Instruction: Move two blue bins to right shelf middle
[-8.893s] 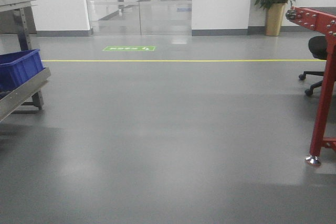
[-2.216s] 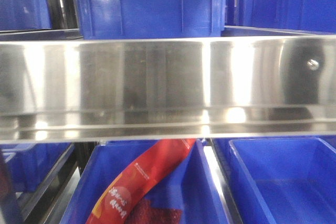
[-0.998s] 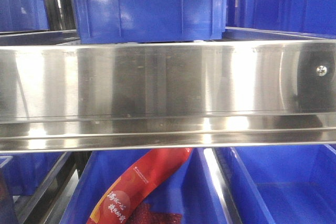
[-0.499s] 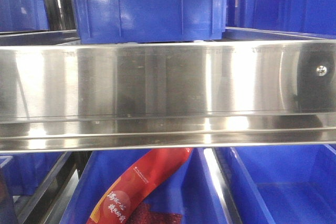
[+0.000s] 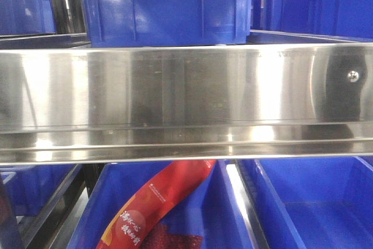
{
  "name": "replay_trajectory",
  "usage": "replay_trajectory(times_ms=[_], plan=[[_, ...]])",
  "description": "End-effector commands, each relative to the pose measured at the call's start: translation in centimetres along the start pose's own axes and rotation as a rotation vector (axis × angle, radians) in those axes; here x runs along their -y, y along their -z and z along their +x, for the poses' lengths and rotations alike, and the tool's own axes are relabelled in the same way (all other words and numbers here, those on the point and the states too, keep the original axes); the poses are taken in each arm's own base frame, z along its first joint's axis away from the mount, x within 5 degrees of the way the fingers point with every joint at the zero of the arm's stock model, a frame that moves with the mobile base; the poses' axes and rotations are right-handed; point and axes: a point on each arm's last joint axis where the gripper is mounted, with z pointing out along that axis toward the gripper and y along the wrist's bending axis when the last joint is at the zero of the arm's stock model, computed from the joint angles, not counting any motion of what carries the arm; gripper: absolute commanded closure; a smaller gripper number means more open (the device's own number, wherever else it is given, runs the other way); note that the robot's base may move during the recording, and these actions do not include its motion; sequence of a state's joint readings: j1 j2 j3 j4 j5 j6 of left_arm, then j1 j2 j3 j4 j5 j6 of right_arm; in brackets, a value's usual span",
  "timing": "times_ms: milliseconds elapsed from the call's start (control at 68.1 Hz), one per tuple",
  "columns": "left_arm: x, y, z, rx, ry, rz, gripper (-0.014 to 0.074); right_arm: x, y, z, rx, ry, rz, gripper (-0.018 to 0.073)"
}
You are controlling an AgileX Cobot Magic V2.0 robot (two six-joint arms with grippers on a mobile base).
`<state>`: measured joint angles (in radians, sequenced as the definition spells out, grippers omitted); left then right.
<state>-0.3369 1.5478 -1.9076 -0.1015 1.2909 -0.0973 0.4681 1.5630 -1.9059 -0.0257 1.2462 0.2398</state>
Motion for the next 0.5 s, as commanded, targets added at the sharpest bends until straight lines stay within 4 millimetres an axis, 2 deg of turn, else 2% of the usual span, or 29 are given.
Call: replay_trajectory(times_ms=[0, 132, 484], plan=[[0.6, 0.7, -0.2, 0.072, -0.013, 0.039, 0.0707, 0.5, -0.6, 0.4, -0.003, 0.0, 0.028, 0.0715], [0.7, -1.1, 0.9, -0.001, -0.017, 0.037, 0.0707, 0.7, -2.5, 1.6, -0.065, 0.003, 0.041, 0.0715], [-0.2, -6.0, 4.7, -0.215, 0.003, 0.009, 0.0707, 1.1, -6.6, 3.7, -0.096, 0.01, 0.044, 0.0715]])
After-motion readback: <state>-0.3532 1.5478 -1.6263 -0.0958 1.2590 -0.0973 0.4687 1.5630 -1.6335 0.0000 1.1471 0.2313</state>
